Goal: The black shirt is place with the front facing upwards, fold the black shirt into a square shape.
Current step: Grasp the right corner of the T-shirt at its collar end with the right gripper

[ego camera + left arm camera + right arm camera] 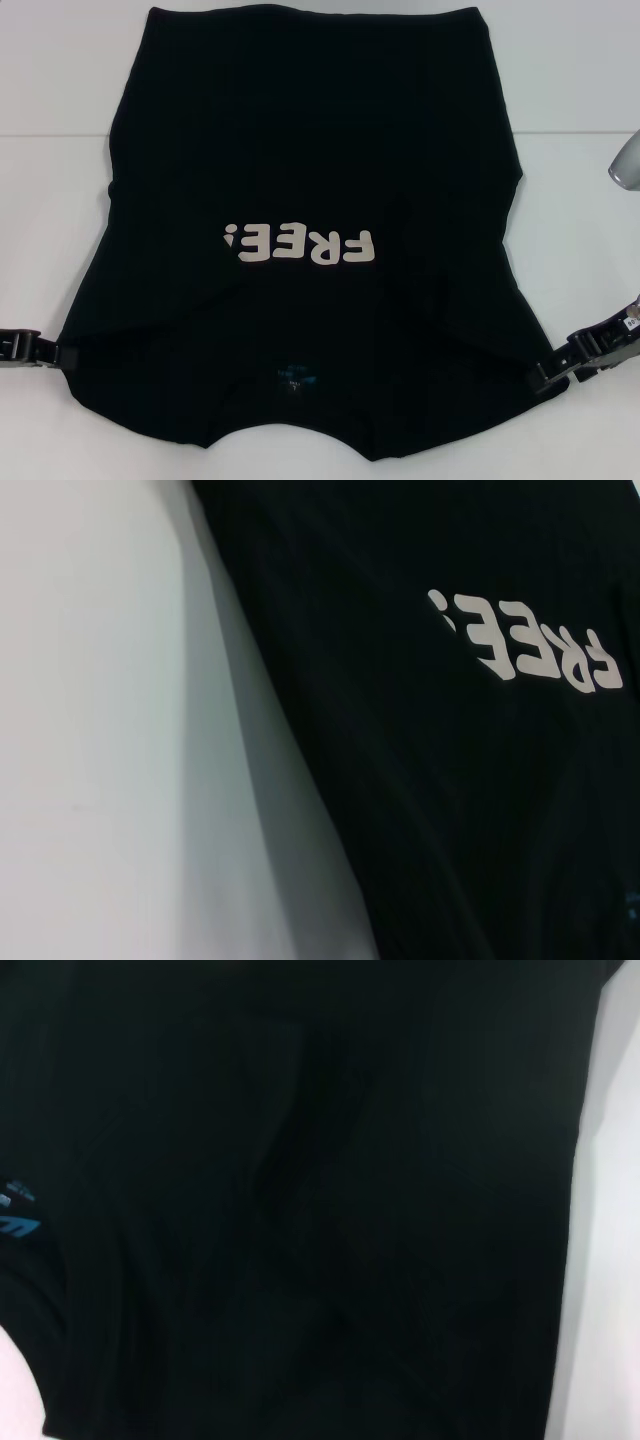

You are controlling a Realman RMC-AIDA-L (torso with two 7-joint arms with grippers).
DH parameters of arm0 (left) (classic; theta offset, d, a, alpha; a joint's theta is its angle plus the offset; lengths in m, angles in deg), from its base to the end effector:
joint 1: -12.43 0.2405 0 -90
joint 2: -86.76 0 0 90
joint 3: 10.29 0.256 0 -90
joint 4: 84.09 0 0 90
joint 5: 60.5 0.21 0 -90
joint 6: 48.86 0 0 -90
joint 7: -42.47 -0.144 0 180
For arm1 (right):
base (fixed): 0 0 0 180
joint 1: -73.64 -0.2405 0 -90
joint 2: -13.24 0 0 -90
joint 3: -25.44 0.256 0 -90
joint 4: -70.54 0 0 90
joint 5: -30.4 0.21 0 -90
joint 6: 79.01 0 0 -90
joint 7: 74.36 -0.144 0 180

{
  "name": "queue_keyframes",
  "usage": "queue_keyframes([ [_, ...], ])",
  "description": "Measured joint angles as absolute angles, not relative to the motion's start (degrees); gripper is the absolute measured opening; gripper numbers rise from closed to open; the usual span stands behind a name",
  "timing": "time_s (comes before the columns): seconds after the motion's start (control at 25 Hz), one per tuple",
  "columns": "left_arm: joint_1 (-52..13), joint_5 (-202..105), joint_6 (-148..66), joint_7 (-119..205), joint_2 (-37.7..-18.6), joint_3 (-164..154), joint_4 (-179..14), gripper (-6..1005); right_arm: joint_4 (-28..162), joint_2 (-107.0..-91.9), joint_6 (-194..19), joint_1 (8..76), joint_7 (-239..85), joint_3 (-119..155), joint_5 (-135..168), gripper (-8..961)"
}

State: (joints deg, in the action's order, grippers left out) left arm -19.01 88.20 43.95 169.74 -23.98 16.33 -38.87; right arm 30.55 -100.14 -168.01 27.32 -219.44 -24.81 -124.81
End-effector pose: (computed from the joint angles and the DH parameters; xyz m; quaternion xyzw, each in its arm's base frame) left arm -0.3451 0.3194 0.0851 -0.7833 -0.6018 -0.0390 0.1509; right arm 0.2642 0.3732 0.0197 -0.8074 0.5615 -0.1489 0.1035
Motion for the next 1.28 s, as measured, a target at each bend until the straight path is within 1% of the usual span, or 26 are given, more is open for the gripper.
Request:
queue_keyframes([
  [0.48, -19.12, 88.2, 43.95, 169.74, -23.86, 16.34, -39.01, 27, 31.16, -100.23, -167.88, 27.06, -219.53, -25.1, -124.46, 823],
  [0.88, -19.19, 88.2, 43.94, 169.74, -23.82, 16.34, -39.62, 27, 31.44, -100.93, -167.83, 26.62, -219.2, -25.18, -124.36, 817],
  [1.28, -19.33, 88.2, 43.94, 169.71, -23.71, 16.34, -39.8, 26, 32.59, -101.28, -167.83, 25.68, -218.49, -25.02, -124.28, 809],
])
